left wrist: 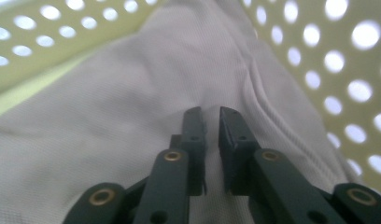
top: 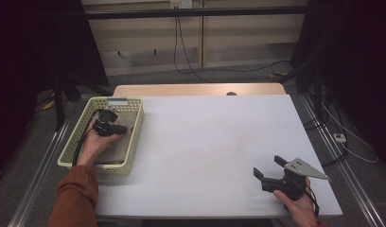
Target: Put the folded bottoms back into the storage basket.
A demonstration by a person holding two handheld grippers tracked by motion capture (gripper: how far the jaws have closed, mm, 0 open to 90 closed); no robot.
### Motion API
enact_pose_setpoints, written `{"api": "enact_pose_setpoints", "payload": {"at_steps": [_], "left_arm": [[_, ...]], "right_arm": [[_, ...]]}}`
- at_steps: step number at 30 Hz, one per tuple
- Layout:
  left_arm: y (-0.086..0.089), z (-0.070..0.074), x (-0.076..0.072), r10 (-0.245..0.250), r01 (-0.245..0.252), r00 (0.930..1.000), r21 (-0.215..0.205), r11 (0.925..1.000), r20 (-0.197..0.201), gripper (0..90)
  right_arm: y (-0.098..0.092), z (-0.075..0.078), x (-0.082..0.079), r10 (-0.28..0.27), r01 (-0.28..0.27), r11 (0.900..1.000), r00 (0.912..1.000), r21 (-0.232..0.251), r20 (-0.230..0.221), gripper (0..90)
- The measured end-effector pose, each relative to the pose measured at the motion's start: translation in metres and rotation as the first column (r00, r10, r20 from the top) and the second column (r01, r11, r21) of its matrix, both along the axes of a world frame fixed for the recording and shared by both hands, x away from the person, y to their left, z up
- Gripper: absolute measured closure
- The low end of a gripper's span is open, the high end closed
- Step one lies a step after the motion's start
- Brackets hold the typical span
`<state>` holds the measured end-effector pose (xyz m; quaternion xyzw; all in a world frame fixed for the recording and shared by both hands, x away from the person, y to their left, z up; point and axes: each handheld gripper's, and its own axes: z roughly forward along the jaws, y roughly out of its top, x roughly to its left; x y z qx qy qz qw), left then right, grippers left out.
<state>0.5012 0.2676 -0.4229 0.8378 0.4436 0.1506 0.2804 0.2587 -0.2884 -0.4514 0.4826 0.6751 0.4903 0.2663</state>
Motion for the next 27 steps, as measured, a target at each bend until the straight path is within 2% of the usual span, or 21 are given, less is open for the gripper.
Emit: {"api": "enact_pose_setpoints", "payload": {"at_steps": [1,5,8,10,11,13,14,18,20,23,25,27], "left_arm": [[0.001,0.001,0.000,0.015,-0.015,0.9999,-0.018,0.9997,0.004,77.9],[0.005,0.005,0.000,0.020,-0.019,0.9997,-0.045,0.9988,0.015,71.9],[0.008,0.009,-0.001,0.053,-0.050,0.9979,-0.084,0.9952,0.037,62.2],[0.009,0.012,-0.002,0.059,-0.053,0.9963,-0.092,0.9943,0.063,59.9],[0.010,0.014,-0.002,0.059,-0.053,0.9963,-0.099,0.9937,0.062,58.5],[0.011,0.016,-0.004,0.072,-0.061,0.9941,-0.132,0.9894,0.081,57.0],[0.011,0.018,-0.004,0.080,-0.068,0.9925,-0.125,0.9898,0.093,55.2],[0.014,0.024,-0.008,0.112,-0.094,0.9853,-0.135,0.9863,0.129,41.7],[0.015,0.026,-0.010,0.133,-0.115,0.9819,-0.133,0.9844,0.135,35.8],[0.017,0.030,-0.014,0.153,-0.129,0.9760,-0.154,0.9796,0.155,26.6],[0.018,0.032,-0.016,0.142,-0.115,0.9762,-0.164,0.9797,0.164,21.4],[0.019,0.035,-0.017,0.131,-0.104,0.9805,-0.184,0.9775,0.146,14.5]], "right_arm": [[0.000,0.000,0.000,-0.001,0.001,1.000,1.0000,0.002,-0.001,6.3],[-0.001,0.000,-0.001,-0.001,0.001,1.000,1.0000,0.006,0.001,6.3],[-0.002,0.000,-0.001,-0.006,0.006,1.000,1.0000,0.011,0.002,6.3],[-0.002,0.000,-0.001,-0.005,0.005,1.000,1.0000,0.011,0.003,6.3],[-0.002,0.000,-0.001,-0.005,0.005,1.000,1.0000,0.011,0.004,6.3],[-0.003,0.000,-0.001,-0.005,0.005,1.000,1.0000,0.011,0.005,6.3],[-0.003,0.000,0.000,-0.005,0.005,1.000,1.0000,0.011,0.004,6.3],[-0.003,0.001,0.000,-0.006,0.006,1.000,1.0000,0.010,0.006,6.3],[-0.002,0.001,0.000,-0.007,0.007,1.000,1.0000,0.010,0.004,6.3],[-0.001,0.001,0.000,-0.003,0.003,1.000,1.0000,0.004,0.008,6.4],[0.000,0.001,0.000,-0.006,0.006,1.000,1.0000,0.007,0.007,6.4],[-0.001,0.001,0.000,-0.010,0.010,1.000,0.9999,0.009,0.008,6.3]]}}
